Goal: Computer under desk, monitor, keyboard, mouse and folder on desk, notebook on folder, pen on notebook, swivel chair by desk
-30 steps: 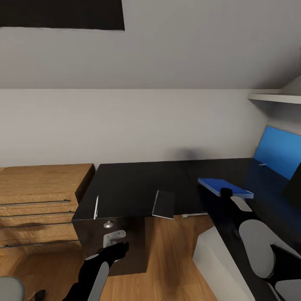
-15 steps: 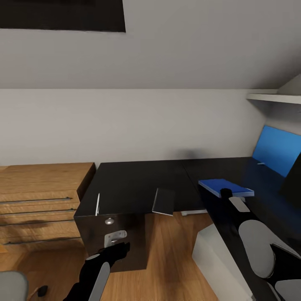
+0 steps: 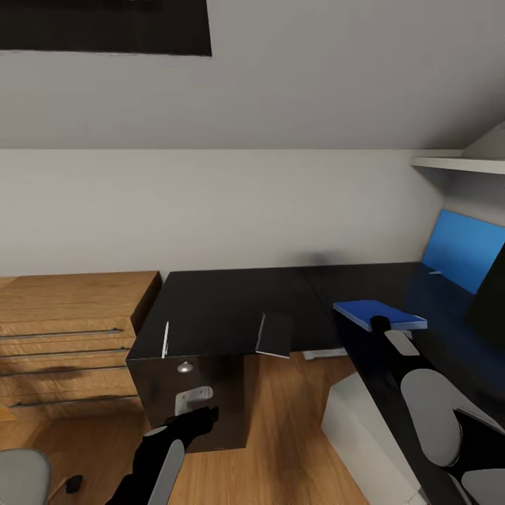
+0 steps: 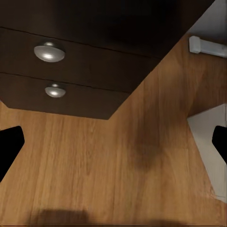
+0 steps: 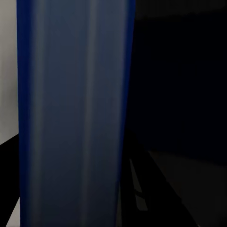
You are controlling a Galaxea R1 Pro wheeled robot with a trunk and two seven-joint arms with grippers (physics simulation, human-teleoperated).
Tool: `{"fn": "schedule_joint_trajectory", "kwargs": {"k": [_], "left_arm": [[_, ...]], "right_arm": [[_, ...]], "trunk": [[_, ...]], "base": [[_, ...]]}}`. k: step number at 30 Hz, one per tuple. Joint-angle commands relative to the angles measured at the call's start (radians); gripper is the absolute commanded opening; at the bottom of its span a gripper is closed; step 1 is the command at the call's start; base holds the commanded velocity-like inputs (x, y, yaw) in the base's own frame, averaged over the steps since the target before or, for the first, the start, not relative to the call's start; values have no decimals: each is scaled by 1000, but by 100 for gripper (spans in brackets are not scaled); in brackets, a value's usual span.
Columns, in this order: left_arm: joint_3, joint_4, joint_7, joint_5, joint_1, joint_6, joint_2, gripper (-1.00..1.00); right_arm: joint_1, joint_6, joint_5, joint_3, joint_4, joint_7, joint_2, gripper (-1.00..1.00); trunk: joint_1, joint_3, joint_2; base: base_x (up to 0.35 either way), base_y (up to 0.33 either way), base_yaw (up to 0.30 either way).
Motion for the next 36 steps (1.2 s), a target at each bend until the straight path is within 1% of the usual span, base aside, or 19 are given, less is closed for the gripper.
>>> {"fn": "schedule_joint_trajectory", "kwargs": {"k": [1, 4, 9, 14, 36], "left_arm": [[-1, -1, 9, 16, -1, 3, 0, 100], [-1, -1, 9, 23, -1, 3, 1, 100], [-1, -1, 9, 25, -1, 3, 2, 100], [-2, -1, 9, 26, -1, 3, 2, 100], [-4, -2, 10, 26, -1, 1, 0, 100]], "right_arm": [[0, -5, -12, 1, 4, -26, 0, -100], [0, -5, -11, 1, 4, -26, -1, -100], [0, -5, -11, 2, 4, -26, -1, -100], [0, -5, -11, 2, 4, -26, -2, -100], [0, -5, -10, 2, 1, -26, -5, -100]], "trunk": [[0, -1, 0], [0, -1, 0], [0, -1, 0], [0, -1, 0], [0, -1, 0]], "base": [[-199, 0, 0], [-131, 0, 0], [-17, 0, 0], [-154, 0, 0], [-5, 0, 0]]}}
